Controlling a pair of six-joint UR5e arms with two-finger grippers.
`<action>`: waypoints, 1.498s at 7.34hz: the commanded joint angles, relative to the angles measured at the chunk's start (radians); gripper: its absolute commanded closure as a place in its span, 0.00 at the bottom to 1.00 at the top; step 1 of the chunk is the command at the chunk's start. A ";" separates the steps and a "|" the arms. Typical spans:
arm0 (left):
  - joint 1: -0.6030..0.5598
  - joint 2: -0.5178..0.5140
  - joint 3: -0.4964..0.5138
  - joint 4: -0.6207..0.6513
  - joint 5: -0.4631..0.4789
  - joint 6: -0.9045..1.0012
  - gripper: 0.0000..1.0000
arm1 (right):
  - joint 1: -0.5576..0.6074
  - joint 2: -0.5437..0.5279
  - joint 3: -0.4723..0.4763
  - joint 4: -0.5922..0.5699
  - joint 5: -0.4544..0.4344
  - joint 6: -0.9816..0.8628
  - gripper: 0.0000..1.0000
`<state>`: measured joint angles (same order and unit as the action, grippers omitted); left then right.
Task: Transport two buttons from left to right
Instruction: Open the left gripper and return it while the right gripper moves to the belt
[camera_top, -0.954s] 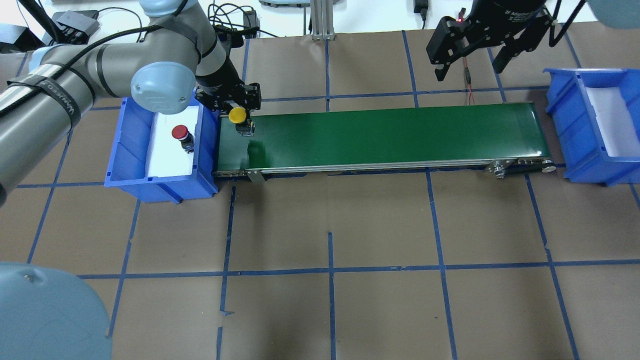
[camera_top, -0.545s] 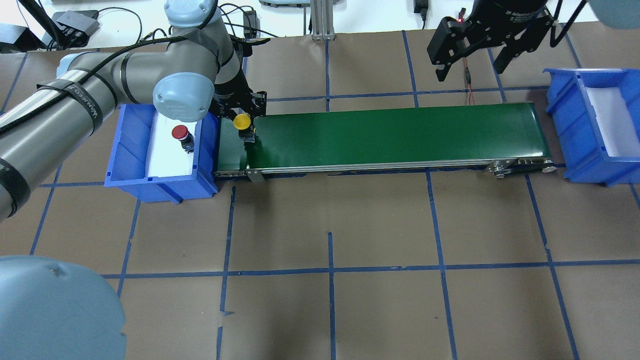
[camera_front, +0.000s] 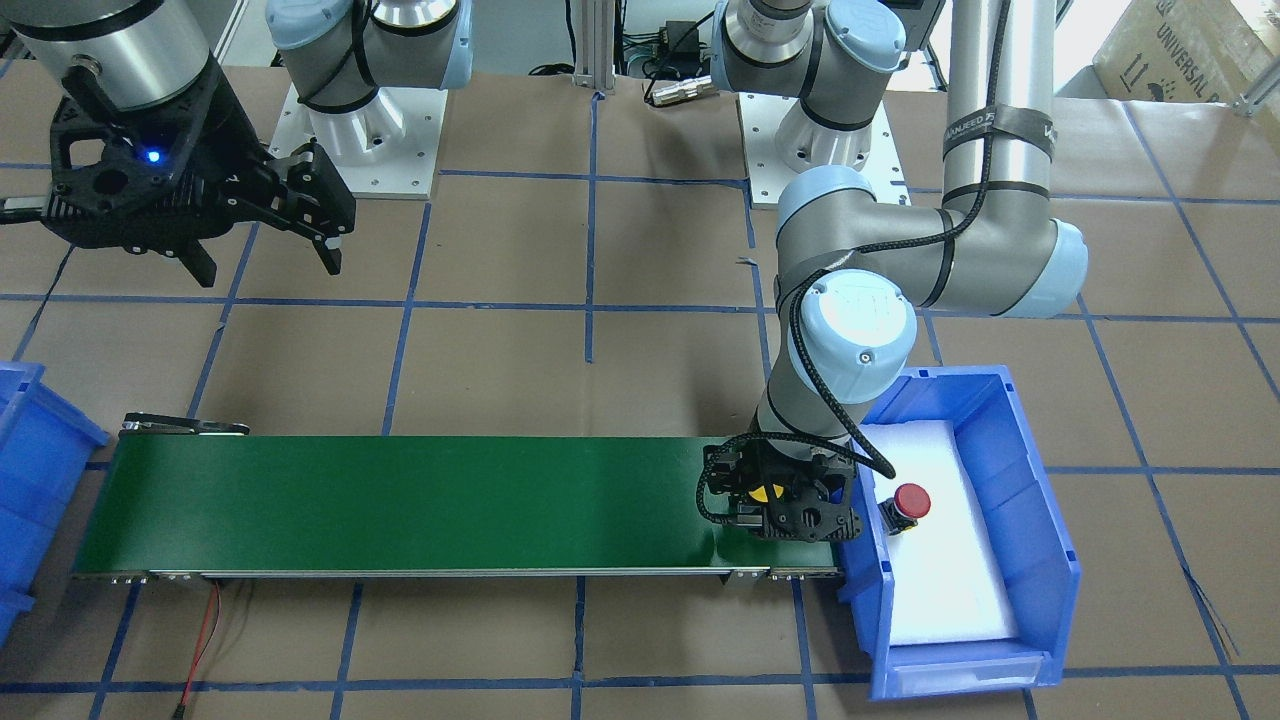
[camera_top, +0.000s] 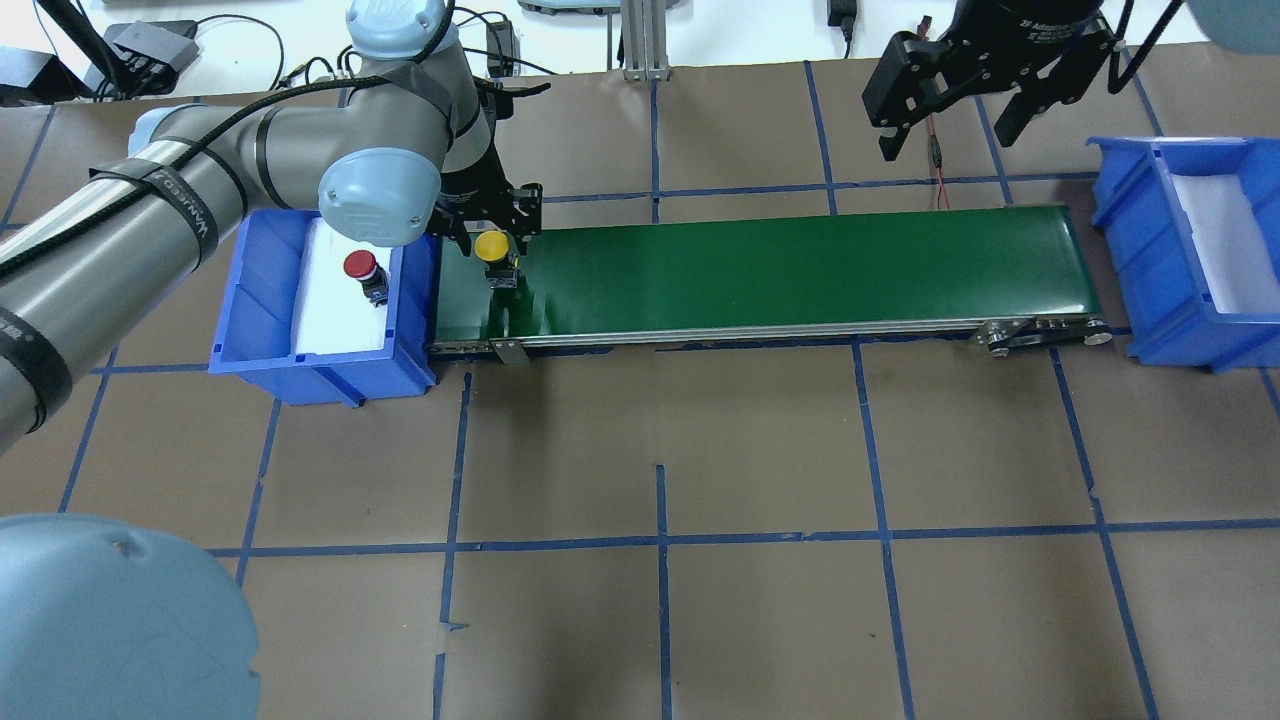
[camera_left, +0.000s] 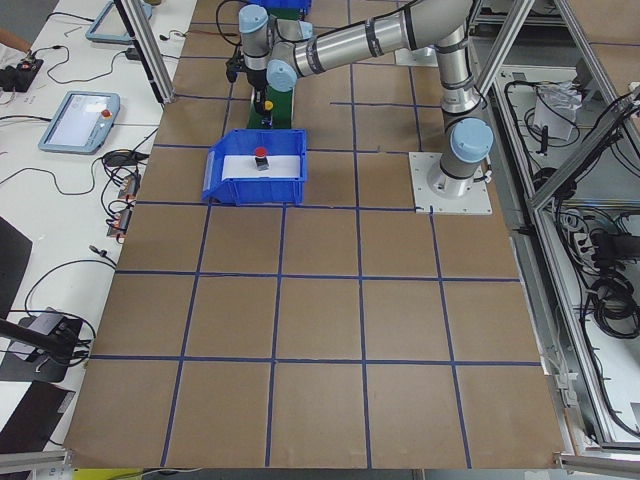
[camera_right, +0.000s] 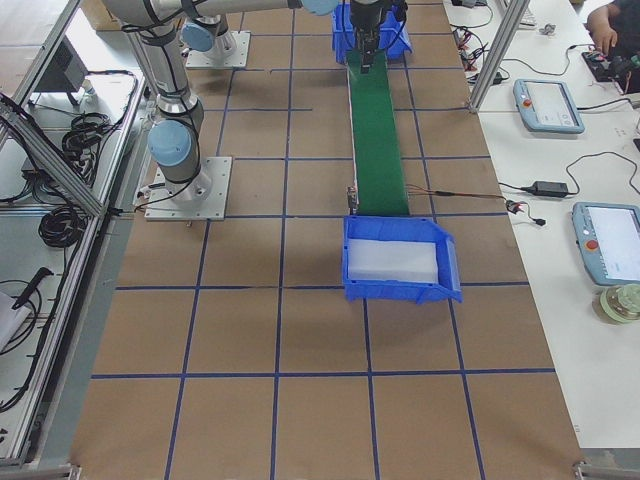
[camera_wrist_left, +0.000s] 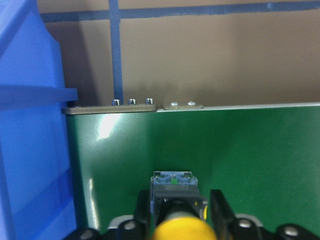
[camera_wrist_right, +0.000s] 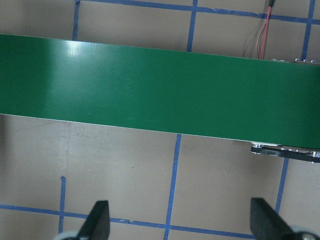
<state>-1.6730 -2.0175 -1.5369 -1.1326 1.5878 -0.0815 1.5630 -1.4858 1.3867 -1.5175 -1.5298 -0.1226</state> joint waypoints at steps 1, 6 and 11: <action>0.013 0.022 0.032 -0.021 -0.006 0.000 0.00 | -0.009 0.001 0.000 0.003 0.000 -0.038 0.00; 0.269 0.082 0.054 -0.114 0.001 0.269 0.00 | -0.177 -0.014 0.015 0.083 -0.013 -0.531 0.00; 0.352 0.079 -0.041 -0.096 -0.037 0.451 0.00 | -0.268 0.001 0.038 0.082 -0.015 -0.778 0.00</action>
<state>-1.3324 -1.9331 -1.5633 -1.2315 1.5606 0.3830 1.2985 -1.4892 1.4149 -1.4329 -1.5386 -0.8915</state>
